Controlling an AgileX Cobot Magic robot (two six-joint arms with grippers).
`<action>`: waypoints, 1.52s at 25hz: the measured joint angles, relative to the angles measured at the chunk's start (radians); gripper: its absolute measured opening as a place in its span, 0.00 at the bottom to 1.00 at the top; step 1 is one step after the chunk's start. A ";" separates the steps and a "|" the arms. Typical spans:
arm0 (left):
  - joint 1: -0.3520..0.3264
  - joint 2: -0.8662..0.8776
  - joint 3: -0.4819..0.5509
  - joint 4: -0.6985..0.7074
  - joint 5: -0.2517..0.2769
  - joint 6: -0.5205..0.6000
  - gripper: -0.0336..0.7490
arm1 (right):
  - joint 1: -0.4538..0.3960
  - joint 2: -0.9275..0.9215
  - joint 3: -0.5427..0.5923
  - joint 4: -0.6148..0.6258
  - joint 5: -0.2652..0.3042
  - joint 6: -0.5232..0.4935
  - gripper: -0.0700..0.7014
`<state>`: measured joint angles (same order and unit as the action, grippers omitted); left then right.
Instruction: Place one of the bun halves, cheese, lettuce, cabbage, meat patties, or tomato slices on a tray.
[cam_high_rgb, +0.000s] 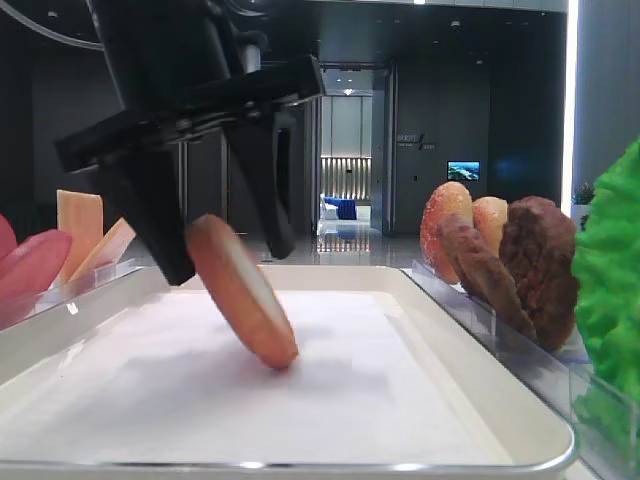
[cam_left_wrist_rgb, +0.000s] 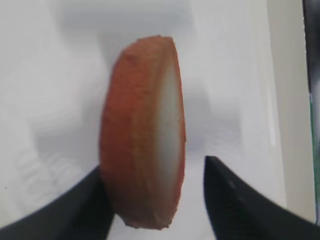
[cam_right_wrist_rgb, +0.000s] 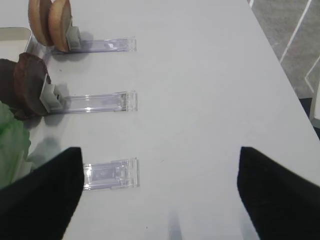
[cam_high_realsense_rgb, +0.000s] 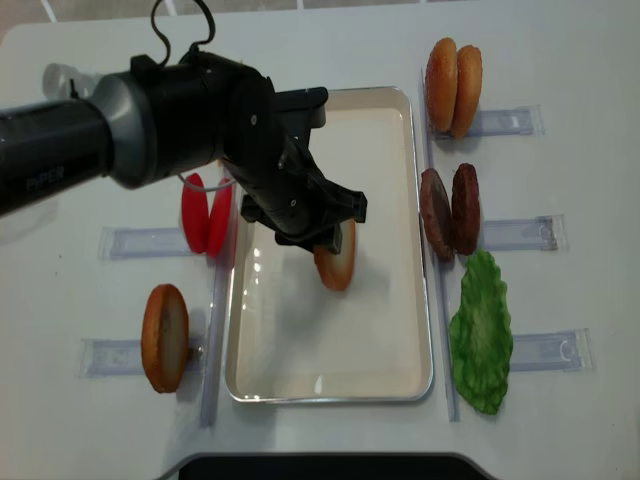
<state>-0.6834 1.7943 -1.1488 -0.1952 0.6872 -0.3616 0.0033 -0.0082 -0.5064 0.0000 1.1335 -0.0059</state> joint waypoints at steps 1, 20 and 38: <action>0.000 0.001 0.000 0.005 0.012 0.000 0.58 | 0.000 0.000 0.000 0.000 0.000 0.000 0.86; 0.000 -0.075 0.000 0.098 0.151 -0.074 0.93 | 0.000 0.000 0.000 0.000 0.000 0.000 0.86; 0.000 -0.229 -0.227 0.252 0.508 -0.162 0.93 | 0.000 0.000 0.000 0.000 0.000 0.000 0.86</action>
<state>-0.6834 1.5652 -1.3758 0.0566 1.1956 -0.5236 0.0033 -0.0082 -0.5064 0.0000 1.1335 -0.0059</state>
